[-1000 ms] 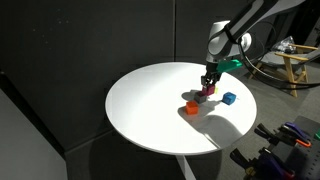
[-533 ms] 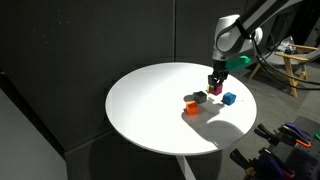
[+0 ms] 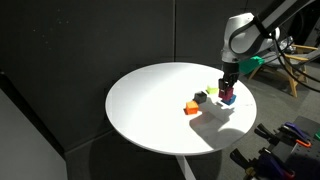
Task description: Unstack the blocks and put them on the table
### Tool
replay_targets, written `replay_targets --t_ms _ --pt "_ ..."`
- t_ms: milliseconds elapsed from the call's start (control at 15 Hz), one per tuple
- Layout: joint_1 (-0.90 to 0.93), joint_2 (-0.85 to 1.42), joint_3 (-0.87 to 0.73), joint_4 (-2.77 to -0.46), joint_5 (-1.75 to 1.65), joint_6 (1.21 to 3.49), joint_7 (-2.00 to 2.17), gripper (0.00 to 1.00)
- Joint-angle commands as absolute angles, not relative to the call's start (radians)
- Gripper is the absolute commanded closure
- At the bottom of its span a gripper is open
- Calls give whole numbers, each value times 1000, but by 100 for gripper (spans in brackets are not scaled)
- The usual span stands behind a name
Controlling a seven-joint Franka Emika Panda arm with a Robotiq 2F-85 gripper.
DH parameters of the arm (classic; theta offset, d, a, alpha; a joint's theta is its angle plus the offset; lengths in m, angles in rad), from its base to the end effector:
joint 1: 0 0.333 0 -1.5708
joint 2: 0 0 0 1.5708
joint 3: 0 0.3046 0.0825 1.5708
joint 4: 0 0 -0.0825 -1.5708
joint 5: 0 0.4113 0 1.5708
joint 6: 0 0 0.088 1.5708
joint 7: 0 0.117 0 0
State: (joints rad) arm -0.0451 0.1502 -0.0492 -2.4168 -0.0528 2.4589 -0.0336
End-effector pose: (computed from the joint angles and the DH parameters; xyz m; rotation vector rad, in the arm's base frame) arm 0.4925 -0.0476 0.1957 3.1053 -0.0276 -0.1714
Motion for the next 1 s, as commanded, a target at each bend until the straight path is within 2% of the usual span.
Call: replay_targets --t_ms 0,933 --pt "-49 111 -52 -2484 -74 2482 -66 73" --pt "-67 233 -49 -2504 -48 2651 -122 73"
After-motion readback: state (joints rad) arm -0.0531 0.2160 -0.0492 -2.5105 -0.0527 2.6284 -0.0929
